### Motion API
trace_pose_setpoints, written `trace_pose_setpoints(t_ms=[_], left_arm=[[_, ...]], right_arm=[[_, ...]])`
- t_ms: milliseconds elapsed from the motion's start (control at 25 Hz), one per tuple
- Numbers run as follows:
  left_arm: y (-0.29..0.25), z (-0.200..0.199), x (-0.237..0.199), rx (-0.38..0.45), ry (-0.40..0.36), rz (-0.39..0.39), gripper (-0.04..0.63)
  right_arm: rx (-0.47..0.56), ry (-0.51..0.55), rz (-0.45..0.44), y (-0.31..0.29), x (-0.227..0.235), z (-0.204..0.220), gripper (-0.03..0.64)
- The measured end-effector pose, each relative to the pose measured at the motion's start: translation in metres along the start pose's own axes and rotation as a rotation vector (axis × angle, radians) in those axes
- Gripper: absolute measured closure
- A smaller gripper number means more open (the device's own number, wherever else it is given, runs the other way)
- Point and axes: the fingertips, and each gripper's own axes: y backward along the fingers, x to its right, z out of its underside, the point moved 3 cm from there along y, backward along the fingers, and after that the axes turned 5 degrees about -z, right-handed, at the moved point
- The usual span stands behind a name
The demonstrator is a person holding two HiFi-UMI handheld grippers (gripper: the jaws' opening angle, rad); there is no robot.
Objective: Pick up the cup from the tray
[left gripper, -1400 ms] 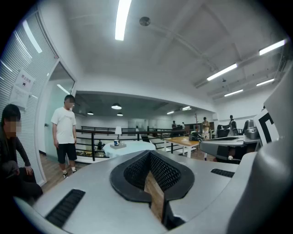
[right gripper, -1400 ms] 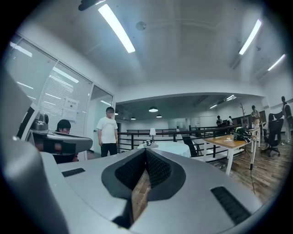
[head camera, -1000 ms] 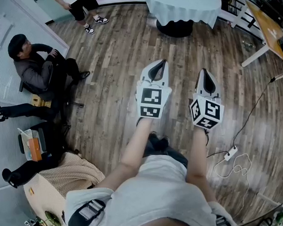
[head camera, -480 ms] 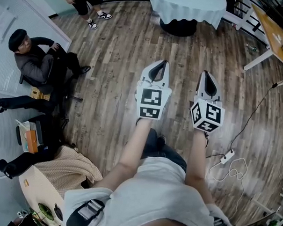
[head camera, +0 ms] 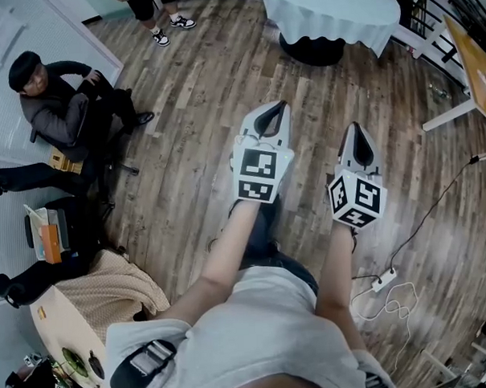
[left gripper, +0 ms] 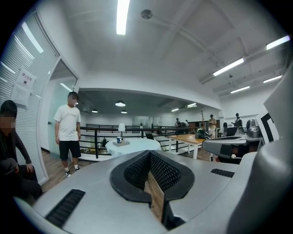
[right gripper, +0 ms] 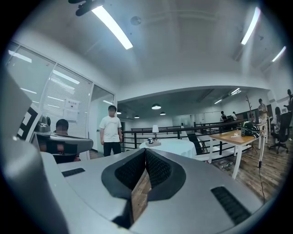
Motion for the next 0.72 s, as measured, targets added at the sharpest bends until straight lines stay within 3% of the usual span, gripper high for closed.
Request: trace_pose_setpoints(t_ms=[720], left_arm=[[-0.241,-0.047,-0.114,0.034,0.0,0.043,0.589]], right_arm=[[0.019,0.008,0.035,-0.258,0.042,-0.037,0.609]])
